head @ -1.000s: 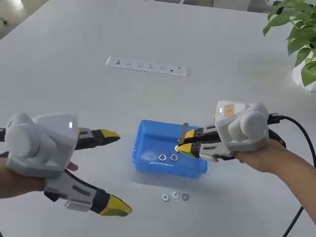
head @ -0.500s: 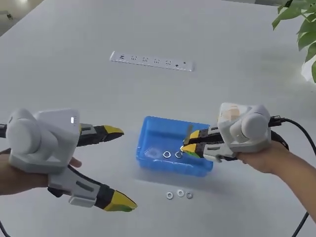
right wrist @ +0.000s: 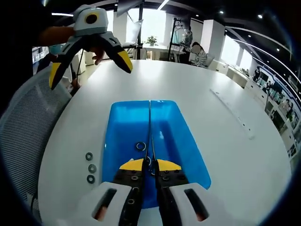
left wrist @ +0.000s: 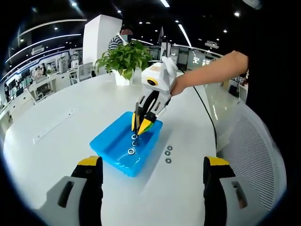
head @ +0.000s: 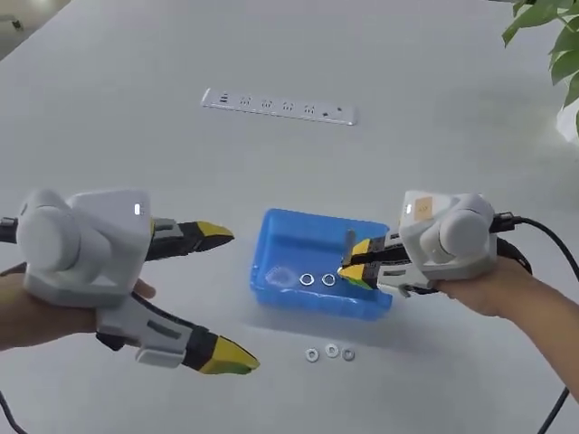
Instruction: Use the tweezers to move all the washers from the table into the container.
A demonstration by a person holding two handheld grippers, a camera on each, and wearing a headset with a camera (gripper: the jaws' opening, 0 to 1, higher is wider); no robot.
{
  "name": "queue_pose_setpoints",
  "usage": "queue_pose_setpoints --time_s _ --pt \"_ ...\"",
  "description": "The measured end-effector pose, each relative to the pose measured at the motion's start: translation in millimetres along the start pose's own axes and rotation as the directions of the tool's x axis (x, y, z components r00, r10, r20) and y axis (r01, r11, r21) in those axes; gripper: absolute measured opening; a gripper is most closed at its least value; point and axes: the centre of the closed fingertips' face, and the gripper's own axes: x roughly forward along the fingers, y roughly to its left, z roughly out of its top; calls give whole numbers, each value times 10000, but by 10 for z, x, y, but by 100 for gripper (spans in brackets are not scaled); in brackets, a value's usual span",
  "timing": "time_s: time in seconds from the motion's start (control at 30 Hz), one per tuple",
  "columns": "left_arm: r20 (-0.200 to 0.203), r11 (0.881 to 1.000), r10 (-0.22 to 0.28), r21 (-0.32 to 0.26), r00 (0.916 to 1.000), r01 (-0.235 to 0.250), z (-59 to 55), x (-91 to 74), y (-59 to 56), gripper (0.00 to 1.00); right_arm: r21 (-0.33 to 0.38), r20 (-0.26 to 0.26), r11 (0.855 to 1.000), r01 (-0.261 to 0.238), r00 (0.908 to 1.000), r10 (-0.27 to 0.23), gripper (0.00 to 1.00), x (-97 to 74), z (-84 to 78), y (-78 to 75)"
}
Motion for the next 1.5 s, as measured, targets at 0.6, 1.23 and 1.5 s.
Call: queue_pose_setpoints --time_s 0.6,1.23,1.5 --pt "76 9927 -506 1098 9987 495 352 265 136 66 -15 31 10000 43 10000 -43 9 16 10 -5" --pt "-42 9640 -1564 2169 9877 1536 644 677 178 35 -101 47 9999 -14 10000 15 9 12 -5 5" --pt "-176 9492 -1769 2614 9841 1753 694 803 226 24 -148 32 9999 -25 10000 25 9 8 -8 9"
